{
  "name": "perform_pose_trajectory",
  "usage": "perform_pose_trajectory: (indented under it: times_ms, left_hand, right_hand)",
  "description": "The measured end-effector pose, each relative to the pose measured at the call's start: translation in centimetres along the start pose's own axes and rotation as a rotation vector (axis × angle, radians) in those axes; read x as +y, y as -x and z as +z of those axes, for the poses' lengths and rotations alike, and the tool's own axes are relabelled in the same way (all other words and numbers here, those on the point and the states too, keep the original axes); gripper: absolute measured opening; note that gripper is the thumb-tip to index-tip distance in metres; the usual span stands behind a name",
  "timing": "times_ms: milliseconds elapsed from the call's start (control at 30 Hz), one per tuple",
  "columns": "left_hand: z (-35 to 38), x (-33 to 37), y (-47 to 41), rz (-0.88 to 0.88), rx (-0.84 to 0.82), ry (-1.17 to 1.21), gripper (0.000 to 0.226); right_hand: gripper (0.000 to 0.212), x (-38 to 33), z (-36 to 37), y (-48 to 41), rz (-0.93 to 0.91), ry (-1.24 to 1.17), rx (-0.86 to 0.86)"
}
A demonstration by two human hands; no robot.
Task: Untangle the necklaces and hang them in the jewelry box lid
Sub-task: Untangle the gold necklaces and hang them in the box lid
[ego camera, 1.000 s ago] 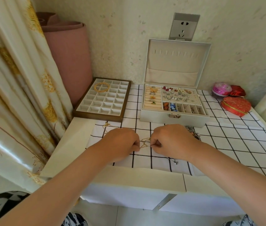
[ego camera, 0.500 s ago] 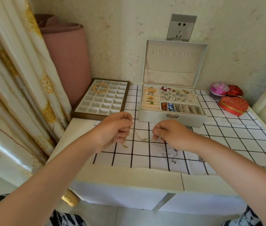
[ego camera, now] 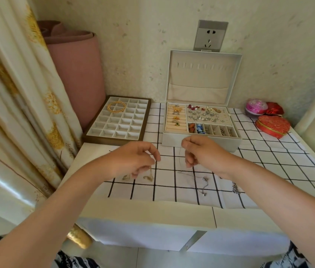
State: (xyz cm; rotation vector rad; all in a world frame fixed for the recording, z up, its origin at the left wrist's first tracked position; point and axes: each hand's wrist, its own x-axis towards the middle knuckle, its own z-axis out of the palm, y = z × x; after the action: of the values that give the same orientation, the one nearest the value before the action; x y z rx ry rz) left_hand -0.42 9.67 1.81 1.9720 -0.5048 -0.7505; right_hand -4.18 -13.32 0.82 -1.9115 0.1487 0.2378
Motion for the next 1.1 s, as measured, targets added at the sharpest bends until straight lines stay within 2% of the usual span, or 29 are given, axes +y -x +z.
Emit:
perform_pose_trajectory:
  times_ms: [100,200,300,367,433,500,567,767,933,1000,1100]
  left_hand:
    - [1.3,-0.4,-0.4,-0.038,0.006,-0.272,0.019]
    - [1.6,-0.4,-0.9,-0.031,0.112,-0.620,0.016]
    - [1.7,0.0,-1.6,0.062,0.259,-0.735,0.020]
    - [2.1,0.7,-2.2,0.178,0.323,-0.570,0.029]
    - [2.8,1.9,-2.7,0.249,0.296,-0.200,0.033]
    - [3.5,3.3,-3.2,0.256,0.213,0.121,0.032]
    - [3.8,4.2,-3.8,0.215,0.172,0.271,0.027]
    - [3.0,5.8,-4.0,0.129,0.153,0.103,0.016]
    - [0.6,7.4,-4.6,0.124,0.040,0.170,0.030]
    - [-0.5,8.1,-4.8,0.137,-0.019,0.245,0.031]
    - [-2.1,9.5,-5.4,0.175,-0.014,0.312,0.028]
  right_hand:
    - [0.015,-1.0,-0.3,0.2,-0.080,-0.024,-0.034]
    - [0.012,-1.5,-0.7,0.1,-0.140,-0.028,-0.038]
    - [0.013,-1.8,-1.1,0.2,-0.175,-0.049,-0.064]
    - [0.014,-2.2,-1.3,0.3,-0.202,-0.061,-0.094]
    - [0.015,-2.6,-1.5,0.4,-0.232,-0.079,-0.111]
    - [0.016,-3.1,-1.5,0.4,-0.256,-0.106,-0.093]
    - [0.016,-3.5,-1.7,0.4,-0.264,-0.127,-0.049]
    - [0.019,-4.2,-3.3,0.6,-0.273,-0.002,0.052]
    - [0.016,-5.0,-4.6,0.5,-0.321,0.162,0.104]
    - [0.013,-5.5,-5.3,0.4,-0.326,0.194,0.096]
    - [0.012,-6.2,-6.2,-0.4,-0.323,0.198,0.127]
